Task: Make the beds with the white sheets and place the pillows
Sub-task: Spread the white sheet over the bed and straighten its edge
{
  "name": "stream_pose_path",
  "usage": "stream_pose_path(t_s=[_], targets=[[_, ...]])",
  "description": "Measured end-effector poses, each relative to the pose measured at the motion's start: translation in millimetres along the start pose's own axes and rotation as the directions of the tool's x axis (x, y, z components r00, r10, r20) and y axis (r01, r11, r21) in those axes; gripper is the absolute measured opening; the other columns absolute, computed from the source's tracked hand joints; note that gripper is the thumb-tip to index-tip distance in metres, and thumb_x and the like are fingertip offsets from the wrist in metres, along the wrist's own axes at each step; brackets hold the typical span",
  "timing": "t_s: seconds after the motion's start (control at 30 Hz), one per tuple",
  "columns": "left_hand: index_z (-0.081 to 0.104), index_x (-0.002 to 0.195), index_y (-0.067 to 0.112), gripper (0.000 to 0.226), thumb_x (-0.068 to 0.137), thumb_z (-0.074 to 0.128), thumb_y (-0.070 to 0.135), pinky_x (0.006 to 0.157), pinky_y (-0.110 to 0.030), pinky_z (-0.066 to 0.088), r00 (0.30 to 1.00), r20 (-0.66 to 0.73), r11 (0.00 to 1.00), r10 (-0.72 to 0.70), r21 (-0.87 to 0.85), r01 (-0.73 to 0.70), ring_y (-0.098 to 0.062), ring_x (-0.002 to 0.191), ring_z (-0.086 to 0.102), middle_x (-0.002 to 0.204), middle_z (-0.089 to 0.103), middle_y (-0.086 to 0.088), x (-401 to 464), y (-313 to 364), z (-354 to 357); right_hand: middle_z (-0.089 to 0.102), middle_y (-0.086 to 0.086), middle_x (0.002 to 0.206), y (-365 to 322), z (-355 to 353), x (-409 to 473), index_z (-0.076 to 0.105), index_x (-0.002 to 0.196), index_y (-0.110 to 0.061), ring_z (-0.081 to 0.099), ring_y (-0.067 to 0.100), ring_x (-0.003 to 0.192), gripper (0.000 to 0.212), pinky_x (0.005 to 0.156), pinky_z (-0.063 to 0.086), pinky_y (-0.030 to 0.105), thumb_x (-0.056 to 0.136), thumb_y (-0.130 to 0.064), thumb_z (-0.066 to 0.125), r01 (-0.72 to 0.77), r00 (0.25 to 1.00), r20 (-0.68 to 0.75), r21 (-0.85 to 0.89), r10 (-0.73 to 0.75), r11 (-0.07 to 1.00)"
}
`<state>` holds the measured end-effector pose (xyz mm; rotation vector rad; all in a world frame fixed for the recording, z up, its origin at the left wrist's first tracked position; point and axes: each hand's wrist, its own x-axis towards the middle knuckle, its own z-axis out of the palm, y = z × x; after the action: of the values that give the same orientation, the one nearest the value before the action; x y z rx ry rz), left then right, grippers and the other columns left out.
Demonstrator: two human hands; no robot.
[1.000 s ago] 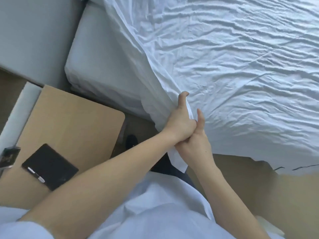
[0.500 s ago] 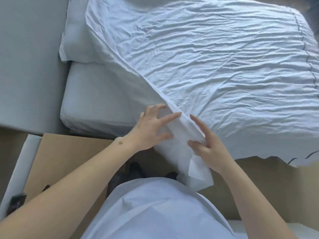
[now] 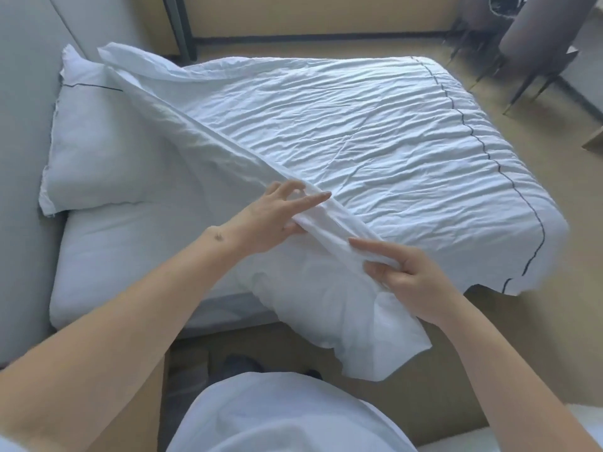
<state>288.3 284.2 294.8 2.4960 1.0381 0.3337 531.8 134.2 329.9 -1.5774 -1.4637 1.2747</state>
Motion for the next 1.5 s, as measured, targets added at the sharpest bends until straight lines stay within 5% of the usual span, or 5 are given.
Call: stream_pose_path(t_s=[0.13, 0.37, 0.8, 1.0, 1.5], targets=[[0.035, 0.150, 0.043, 0.069, 0.090, 0.069, 0.035, 0.087, -0.037, 0.051, 0.972, -0.118, 0.978, -0.203, 0.033, 0.208, -0.018, 0.083, 0.045, 0.109, 0.033, -0.001, 31.2, 27.3, 5.7, 0.053, -0.025, 0.139, 15.5, -20.8, -12.1, 0.058, 0.135, -0.037, 0.049, -0.005, 0.128, 0.045, 0.110, 0.043, 0.031, 0.097, -0.012, 0.060, -0.028, 0.996, -0.088, -0.065, 0.023, 0.997], [0.021, 0.142, 0.067, 0.087, 0.085, 0.076, 0.031, 0.055, -0.042, 0.062, 0.944, 0.286, 0.864, -0.165, -0.419, 0.278, -0.019, 0.075, 0.073, 0.161, 0.007, 0.023, 81.6, 36.8, 34.2, 0.050, -0.031, 0.140, 39.4, -41.1, -13.2, 0.052, 0.142, -0.029, 0.038, -0.015, 0.132, 0.049, 0.112, 0.029, 0.015, 0.096, -0.014, 0.061, -0.111, 0.981, -0.156, 0.064, 0.119, 0.992], [0.012, 0.139, 0.072, 0.089, 0.081, 0.075, 0.045, 0.053, -0.029, 0.054, 0.814, 0.565, 0.870, -0.134, -0.326, 0.369, -0.014, 0.066, 0.073, 0.142, 0.036, 0.015, 199.2, -38.5, 97.5, 0.060, -0.032, 0.128, 70.8, -117.8, 62.8, 0.063, 0.129, -0.040, 0.047, -0.012, 0.127, 0.040, 0.109, 0.034, 0.023, 0.094, -0.020, 0.066, -0.340, 0.915, -0.184, 0.128, 0.359, 0.932], [0.039, 0.135, 0.051, 0.073, 0.078, 0.081, 0.036, 0.075, -0.028, 0.045, 0.873, 0.449, 0.854, -0.188, -0.364, 0.371, -0.015, 0.086, 0.058, 0.077, 0.060, 0.011, 255.5, -52.7, 126.9, 0.058, -0.030, 0.131, 99.5, -134.3, 69.1, 0.060, 0.133, -0.034, 0.047, -0.012, 0.126, 0.041, 0.109, 0.034, 0.019, 0.096, -0.015, 0.062, -0.425, 0.875, -0.176, 0.165, 0.451, 0.890], [0.033, 0.141, 0.034, 0.090, 0.070, 0.087, 0.039, 0.067, -0.031, 0.042, 0.868, 0.466, 0.928, 0.175, -0.372, 0.013, -0.015, 0.069, 0.052, 0.079, 0.051, 0.008, 330.9, 162.1, 241.6, 0.058, -0.032, 0.130, 213.6, -163.5, -94.0, 0.064, 0.120, -0.051, 0.042, -0.017, 0.126, 0.045, 0.103, 0.034, 0.017, 0.097, -0.013, 0.058, -0.514, 0.616, -0.350, 0.501, 0.706, 0.696]])
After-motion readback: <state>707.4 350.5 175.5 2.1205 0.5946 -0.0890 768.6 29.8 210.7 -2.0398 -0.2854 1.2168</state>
